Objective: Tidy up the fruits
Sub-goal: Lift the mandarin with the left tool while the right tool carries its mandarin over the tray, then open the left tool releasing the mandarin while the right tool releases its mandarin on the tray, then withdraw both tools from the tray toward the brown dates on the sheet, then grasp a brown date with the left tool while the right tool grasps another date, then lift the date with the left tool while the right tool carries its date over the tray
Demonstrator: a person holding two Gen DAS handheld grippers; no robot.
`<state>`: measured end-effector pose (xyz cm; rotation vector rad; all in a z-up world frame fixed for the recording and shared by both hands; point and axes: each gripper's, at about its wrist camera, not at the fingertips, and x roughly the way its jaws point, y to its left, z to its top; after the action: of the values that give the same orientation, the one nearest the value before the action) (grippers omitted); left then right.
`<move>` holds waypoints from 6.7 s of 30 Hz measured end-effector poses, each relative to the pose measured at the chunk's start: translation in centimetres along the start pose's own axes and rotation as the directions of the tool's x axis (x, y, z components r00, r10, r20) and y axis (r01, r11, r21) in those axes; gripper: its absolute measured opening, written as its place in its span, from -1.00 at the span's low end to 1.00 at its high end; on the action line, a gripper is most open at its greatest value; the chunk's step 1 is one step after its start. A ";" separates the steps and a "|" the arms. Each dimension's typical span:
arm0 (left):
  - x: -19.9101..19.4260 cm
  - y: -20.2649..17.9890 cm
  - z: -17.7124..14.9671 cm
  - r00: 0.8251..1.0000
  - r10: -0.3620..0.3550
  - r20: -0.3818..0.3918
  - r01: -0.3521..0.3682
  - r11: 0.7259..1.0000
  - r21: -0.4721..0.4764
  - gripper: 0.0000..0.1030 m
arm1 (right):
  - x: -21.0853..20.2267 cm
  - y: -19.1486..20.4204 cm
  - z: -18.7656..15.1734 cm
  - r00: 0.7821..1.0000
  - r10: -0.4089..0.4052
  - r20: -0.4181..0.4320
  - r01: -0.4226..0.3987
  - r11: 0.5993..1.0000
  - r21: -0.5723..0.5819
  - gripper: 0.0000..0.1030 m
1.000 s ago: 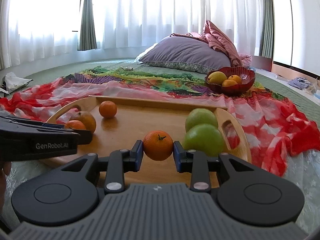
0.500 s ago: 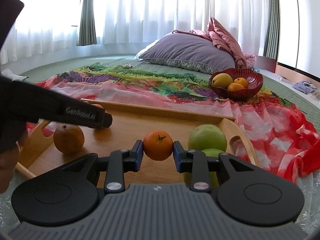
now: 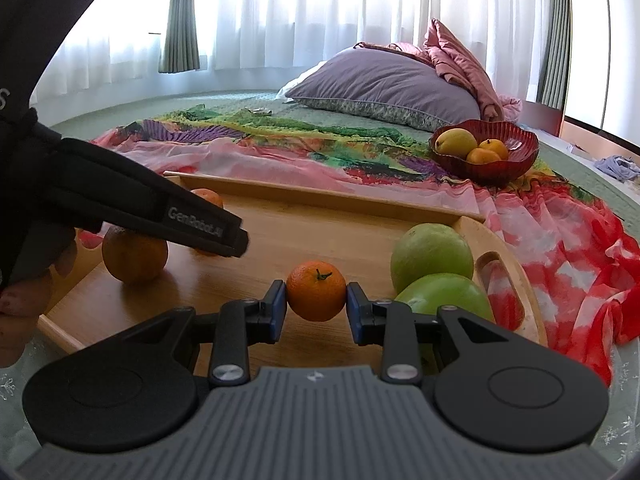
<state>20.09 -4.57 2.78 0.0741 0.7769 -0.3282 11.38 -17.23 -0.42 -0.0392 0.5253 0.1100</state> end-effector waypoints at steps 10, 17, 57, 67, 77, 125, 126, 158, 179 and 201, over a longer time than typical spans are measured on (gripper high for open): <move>0.9 -0.8 0.2 0.999 0.036 -0.011 -0.036 0.999 0.039 -0.36 | 0.1 0.1 0.0 1.000 0.001 -0.003 -0.001 1.000 -0.010 -0.28; 1.0 -0.8 0.2 0.999 0.042 -0.009 -0.042 0.998 0.046 -0.36 | 0.1 0.3 -0.1 1.000 0.000 -0.006 0.000 1.000 -0.020 -0.27; -6.1 0.2 -1.9 0.993 0.056 0.106 -0.060 0.998 0.036 0.03 | -0.9 -0.4 -0.7 0.997 0.066 -0.029 -0.066 0.998 0.024 -0.05; -9.5 -0.1 -4.7 0.985 0.064 0.160 -0.068 0.998 0.015 0.22 | -3.9 -0.6 -1.6 0.997 0.070 0.016 -0.070 0.998 -0.002 0.08; -11.7 -0.7 -8.5 0.981 0.080 0.178 -0.081 0.997 -0.002 0.40 | -6.7 -0.8 -3.1 0.996 0.081 0.049 -0.081 0.997 0.004 0.13; -11.1 -1.3 -14.3 0.992 0.041 0.116 -0.034 0.998 -0.060 -0.19 | -8.8 0.8 -7.2 0.995 0.094 0.031 -0.095 0.996 0.004 0.27; -11.1 -1.3 -14.3 0.993 0.038 0.112 -0.031 0.998 -0.061 -0.27 | -8.8 0.8 -7.2 0.995 0.094 0.032 -0.094 0.996 0.005 0.27; -10.9 -2.1 -14.9 0.990 0.058 0.129 -0.054 0.998 -0.029 -0.52 | -7.8 1.1 -7.3 0.994 0.107 0.020 -0.108 0.993 0.047 0.12; -11.7 -2.0 -14.8 0.984 0.066 0.163 -0.059 0.997 -0.052 -0.52 | -7.8 1.4 -6.9 0.995 0.093 0.027 -0.094 0.995 0.040 -0.27; -12.8 -2.9 -13.6 0.977 0.073 0.198 -0.068 0.997 -0.035 -0.52 | -9.5 0.8 -5.9 0.994 0.070 0.085 -0.072 0.997 0.021 -0.34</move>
<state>1.47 -1.37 2.18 0.0415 0.5787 -0.2529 0.17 -17.75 -0.78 0.0075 0.4439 0.1741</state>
